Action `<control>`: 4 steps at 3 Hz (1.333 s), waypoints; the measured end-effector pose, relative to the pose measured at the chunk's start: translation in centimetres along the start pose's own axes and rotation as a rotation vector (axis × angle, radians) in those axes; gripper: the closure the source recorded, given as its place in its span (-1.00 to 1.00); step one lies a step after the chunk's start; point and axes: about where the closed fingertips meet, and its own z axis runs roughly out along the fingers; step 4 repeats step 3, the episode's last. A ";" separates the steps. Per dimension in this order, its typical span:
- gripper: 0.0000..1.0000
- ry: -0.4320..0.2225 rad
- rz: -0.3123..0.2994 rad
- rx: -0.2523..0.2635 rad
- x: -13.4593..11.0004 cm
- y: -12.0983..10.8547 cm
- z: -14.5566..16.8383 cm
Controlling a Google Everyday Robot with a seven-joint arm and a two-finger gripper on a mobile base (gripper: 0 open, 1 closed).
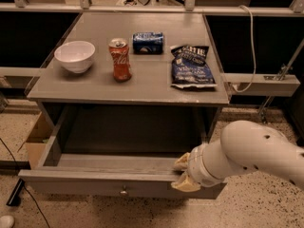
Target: Open top drawer
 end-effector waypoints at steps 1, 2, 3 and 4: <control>-0.91 0.000 0.000 0.000 0.0 0.0 0.0; -1.00 0.000 0.000 0.000 0.0 0.0 0.0; -1.00 0.000 0.000 0.000 0.0 0.0 0.0; -1.00 0.000 0.000 0.000 0.0 0.0 0.0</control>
Offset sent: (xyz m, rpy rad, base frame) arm 0.0000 0.0000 0.0000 0.0000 0.0000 0.0000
